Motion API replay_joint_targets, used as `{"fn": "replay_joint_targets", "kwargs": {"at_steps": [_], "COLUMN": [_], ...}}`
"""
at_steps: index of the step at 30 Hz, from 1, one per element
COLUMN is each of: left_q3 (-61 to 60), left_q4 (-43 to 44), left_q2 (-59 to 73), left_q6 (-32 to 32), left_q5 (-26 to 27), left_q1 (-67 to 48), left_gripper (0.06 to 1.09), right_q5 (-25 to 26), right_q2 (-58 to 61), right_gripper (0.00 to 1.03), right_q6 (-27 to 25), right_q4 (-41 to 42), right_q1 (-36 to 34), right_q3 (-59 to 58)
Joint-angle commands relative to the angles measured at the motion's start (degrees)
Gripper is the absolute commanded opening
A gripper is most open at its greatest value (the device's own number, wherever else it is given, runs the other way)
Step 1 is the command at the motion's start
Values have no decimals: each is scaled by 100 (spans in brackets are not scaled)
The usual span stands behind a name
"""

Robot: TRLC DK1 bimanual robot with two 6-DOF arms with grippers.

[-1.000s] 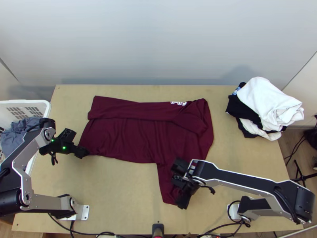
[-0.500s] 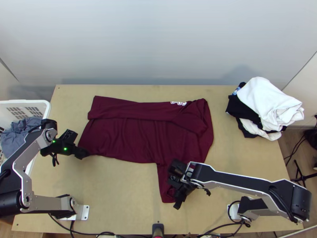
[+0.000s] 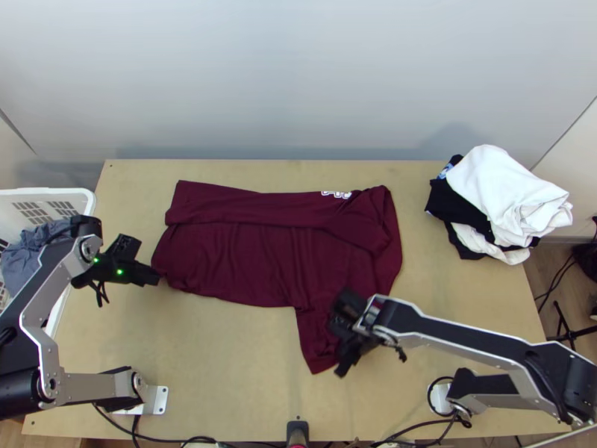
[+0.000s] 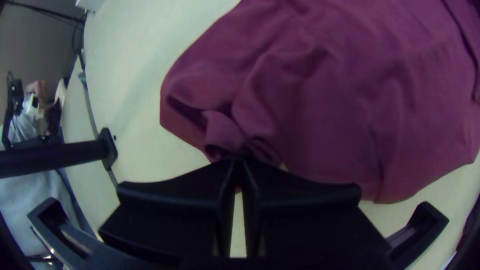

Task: Fold the t-shirt

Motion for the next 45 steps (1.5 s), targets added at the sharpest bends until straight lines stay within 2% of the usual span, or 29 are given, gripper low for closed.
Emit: {"fn": "replay_joint_targets", "kwargs": {"at_steps": [1, 11, 22, 36, 45], "left_q3": [618, 1805, 3211, 5109, 6032], "left_q4": [-156, -253, -648, -886, -965], "left_q2": [-37, 156, 895, 2415, 3778], "left_q6": [-348, -1139, -1561, -2177, -2449], "left_q5": [9, 18, -17, -105, -290], "left_q1": [-42, -306, -341, -297, -482], "left_gripper": [9, 9, 9, 9, 9], "right_q5": [52, 113, 122, 105, 113], "right_q2": [-527, -852, -764, 748, 1996], "right_gripper": [3, 3, 3, 3, 3], "right_q6": [-84, -418, -980, -1762, -1877], "right_q4": [-263, -702, -781, -807, -737], "right_q1": [-957, -2091, -3321, -4763, -5027], "right_q3": [435, 1595, 2624, 4118, 4988]}}
